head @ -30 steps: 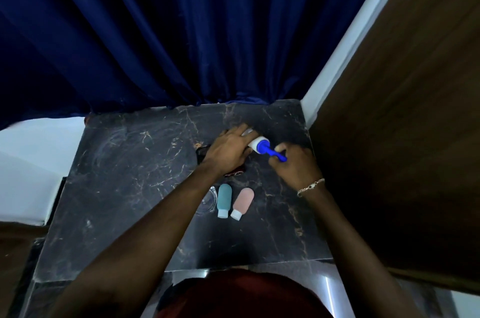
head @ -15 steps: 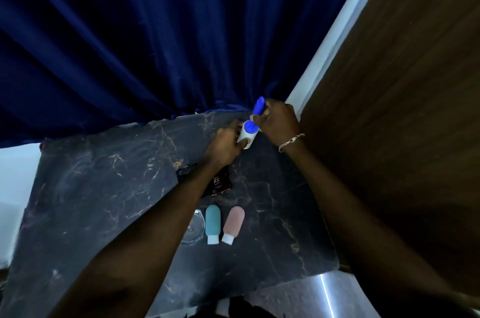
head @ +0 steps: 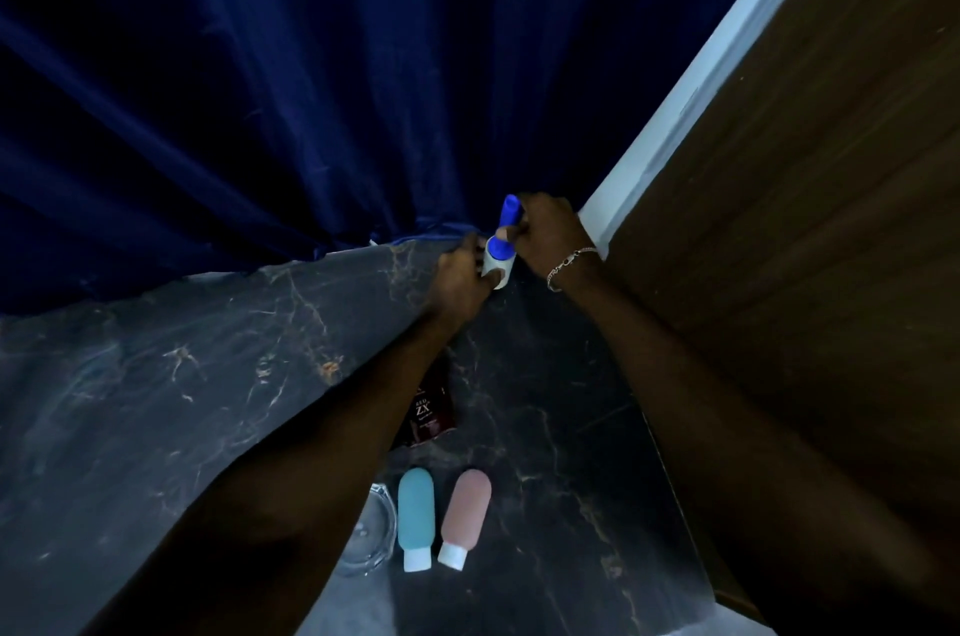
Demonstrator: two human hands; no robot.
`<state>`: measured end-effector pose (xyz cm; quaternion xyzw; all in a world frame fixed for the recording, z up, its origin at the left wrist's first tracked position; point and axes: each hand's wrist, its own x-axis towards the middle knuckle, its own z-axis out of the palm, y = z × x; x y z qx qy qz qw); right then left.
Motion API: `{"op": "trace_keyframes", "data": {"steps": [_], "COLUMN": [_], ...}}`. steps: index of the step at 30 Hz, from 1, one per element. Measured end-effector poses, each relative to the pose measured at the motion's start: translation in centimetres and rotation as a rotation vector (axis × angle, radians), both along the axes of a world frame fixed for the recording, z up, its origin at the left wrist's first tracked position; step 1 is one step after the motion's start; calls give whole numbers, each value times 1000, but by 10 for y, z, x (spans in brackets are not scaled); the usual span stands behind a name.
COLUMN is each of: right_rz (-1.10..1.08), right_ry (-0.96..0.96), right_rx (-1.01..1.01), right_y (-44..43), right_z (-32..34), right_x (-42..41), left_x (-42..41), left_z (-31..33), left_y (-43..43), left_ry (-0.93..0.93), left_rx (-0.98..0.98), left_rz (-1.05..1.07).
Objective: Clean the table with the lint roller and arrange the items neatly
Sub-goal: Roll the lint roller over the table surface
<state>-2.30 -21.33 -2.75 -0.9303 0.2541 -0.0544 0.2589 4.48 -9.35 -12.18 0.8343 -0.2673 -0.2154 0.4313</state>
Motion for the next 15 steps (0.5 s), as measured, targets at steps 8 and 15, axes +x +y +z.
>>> {"op": "trace_keyframes", "data": {"steps": [8,15], "right_rz": [1,-8], "right_ry": [18,22], "right_rx": [34,30], "right_y": [-10,-5], "right_z": [-15,-19], "right_x": [10,13], "left_x": [2,2], "left_z": [-12,-12], "left_y": [-7,-5], "left_ry": [-6,18], "left_rx": [50,108], "left_rz": [-3,-3]}}
